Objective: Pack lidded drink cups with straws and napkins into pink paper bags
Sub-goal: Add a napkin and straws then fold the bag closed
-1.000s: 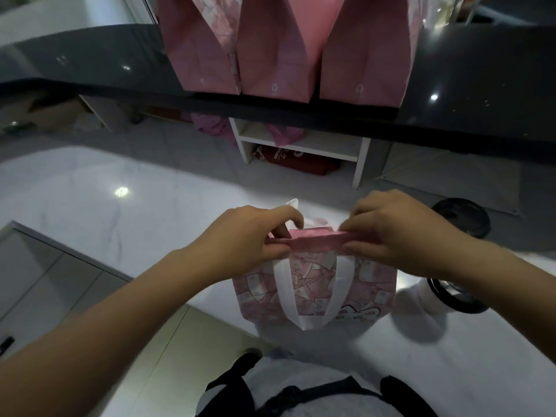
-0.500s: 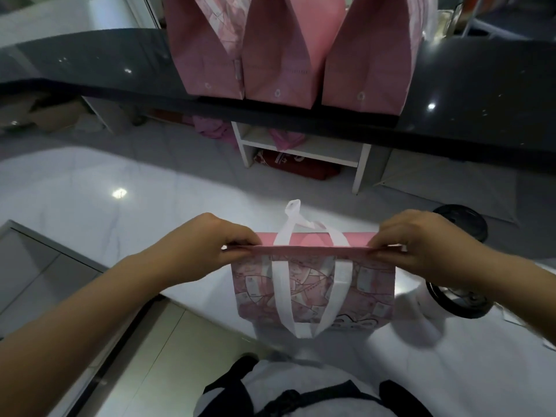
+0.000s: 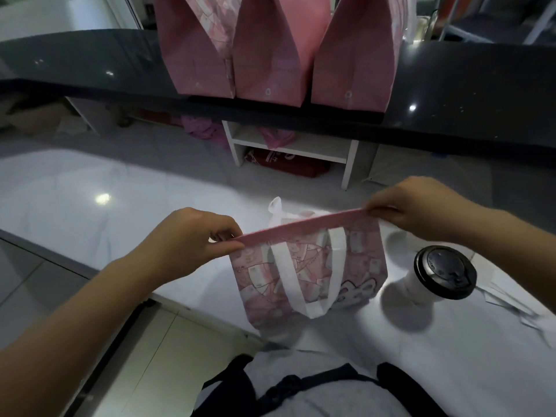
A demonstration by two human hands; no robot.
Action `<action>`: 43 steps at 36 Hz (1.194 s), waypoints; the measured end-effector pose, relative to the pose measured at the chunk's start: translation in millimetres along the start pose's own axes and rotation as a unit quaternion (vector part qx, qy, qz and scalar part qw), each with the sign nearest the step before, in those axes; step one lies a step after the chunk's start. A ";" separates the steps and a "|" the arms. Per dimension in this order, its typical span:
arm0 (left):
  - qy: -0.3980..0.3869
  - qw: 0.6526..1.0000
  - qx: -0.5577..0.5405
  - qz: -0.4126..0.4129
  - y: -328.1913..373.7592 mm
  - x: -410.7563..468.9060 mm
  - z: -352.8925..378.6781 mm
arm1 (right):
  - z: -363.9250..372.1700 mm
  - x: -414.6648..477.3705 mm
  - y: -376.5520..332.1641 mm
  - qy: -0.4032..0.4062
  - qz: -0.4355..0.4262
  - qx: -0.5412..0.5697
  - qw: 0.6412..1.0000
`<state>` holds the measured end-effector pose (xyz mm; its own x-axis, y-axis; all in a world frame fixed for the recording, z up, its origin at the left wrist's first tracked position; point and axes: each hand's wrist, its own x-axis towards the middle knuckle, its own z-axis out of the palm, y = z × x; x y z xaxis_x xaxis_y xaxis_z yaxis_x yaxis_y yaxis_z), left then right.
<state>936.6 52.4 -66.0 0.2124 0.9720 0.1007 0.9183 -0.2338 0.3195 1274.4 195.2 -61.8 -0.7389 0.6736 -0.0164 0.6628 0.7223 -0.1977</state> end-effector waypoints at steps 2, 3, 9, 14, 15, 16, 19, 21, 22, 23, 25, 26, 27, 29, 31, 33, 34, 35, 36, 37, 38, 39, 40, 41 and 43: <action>0.019 1.000 -0.014 0.019 7.2 -8.1 4.5 | -0.9 11.7 -0.3 0.017 0.014 -0.039 0.999; 0.024 0.999 -0.024 0.025 13.7 -12.2 7.6 | 0.1 17.9 0.0 0.030 0.022 -0.050 0.998; 0.052 0.993 -0.105 0.031 66.1 -31.0 35.0 | 19.2 49.2 -5.7 0.113 0.066 -0.006 0.991; 0.065 0.967 -0.248 0.010 78.4 -31.1 43.2 | 31.8 52.1 -22.6 0.147 0.098 0.141 0.974; 0.084 0.960 -0.269 -0.004 74.8 -31.8 43.8 | 34.1 48.5 -26.5 0.154 0.102 0.184 0.965; 0.117 0.951 -0.285 -0.022 69.4 -32.8 44.8 | 36.9 42.9 -30.8 0.161 0.112 0.235 0.952; 0.225 0.889 -0.373 -0.140 44.3 -36.0 55.6 | 55.9 17.8 -41.2 0.210 0.178 0.383 0.882; 0.221 0.843 -0.430 -0.235 24.1 -35.1 71.3 | 79.1 -2.4 -48.5 0.258 0.232 0.450 0.823; 0.192 0.831 -0.445 -0.273 14.7 -34.2 82.2 | 91.6 -12.2 -53.6 0.271 0.259 0.485 0.790; 0.147 0.824 -0.454 -0.305 7.7 -33.7 92.9 | 106.8 -21.2 -58.8 0.275 0.285 0.523 0.755; 0.056 0.809 -0.477 -0.338 0.3 -32.0 114.1 | 137.1 -36.3 -71.2 0.254 0.332 0.580 0.699; 0.023 0.793 -0.500 -0.346 0.1 -30.3 123.9 | 151.0 -42.5 -76.9 0.238 0.349 0.601 0.678; -0.003 0.771 -0.529 -0.354 1.2 -28.3 132.9 | 161.7 -46.7 -82.1 0.224 0.360 0.626 0.654; -0.053 0.722 -0.581 -0.371 5.9 -22.5 143.7 | 174.9 -50.2 -90.7 0.198 0.373 0.686 0.592; -0.093 0.697 -0.607 -0.372 15.0 -16.2 144.0 | 176.8 -50.6 -99.0 0.172 0.380 0.716 0.560; -0.102 0.693 -0.615 -0.363 24.8 -9.7 138.5 | 174.0 -48.8 -104.6 0.154 0.378 0.724 0.556; -0.102 0.692 -0.616 -0.362 28.6 -6.8 135.8 | 172.3 -48.1 -105.7 0.152 0.375 0.728 0.554; -0.102 0.694 -0.615 -0.362 31.6 -4.4 133.5 | 169.1 -47.0 -106.3 0.149 0.374 0.733 0.548; -0.101 0.695 -0.615 -0.360 34.5 -3.0 131.4 | 166.3 -45.9 -106.3 0.148 0.374 0.741 0.539; -0.097 0.696 -0.616 -0.357 36.5 -1.9 130.6 | 163.1 -45.6 -106.3 0.145 0.371 0.748 0.531; -0.090 0.695 -0.619 -0.354 39.0 -1.1 129.5 | 160.7 -46.0 -106.0 0.147 0.369 0.751 0.527; -0.080 0.693 -0.623 -0.354 41.4 -0.5 129.0 | 159.4 -46.2 -105.7 0.149 0.366 0.749 0.532; -0.068 0.689 -0.628 -0.353 44.6 0.6 128.0 | 157.1 -46.7 -106.8 0.152 0.360 0.748 0.537; -0.059 0.689 -0.632 -0.349 48.4 1.9 126.3 | 153.8 -48.0 -108.2 0.157 0.350 0.752 0.536; -0.051 0.685 -0.641 -0.342 56.7 5.4 122.0 | 149.3 -51.3 -108.2 0.177 0.322 0.768 0.525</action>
<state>1030.6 47.4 -162.3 -0.0401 0.8461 -0.5315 -0.2197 0.5114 0.8308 1222.5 59.0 -185.9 -0.1732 0.8833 -0.4355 -0.3192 -0.4687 -0.8237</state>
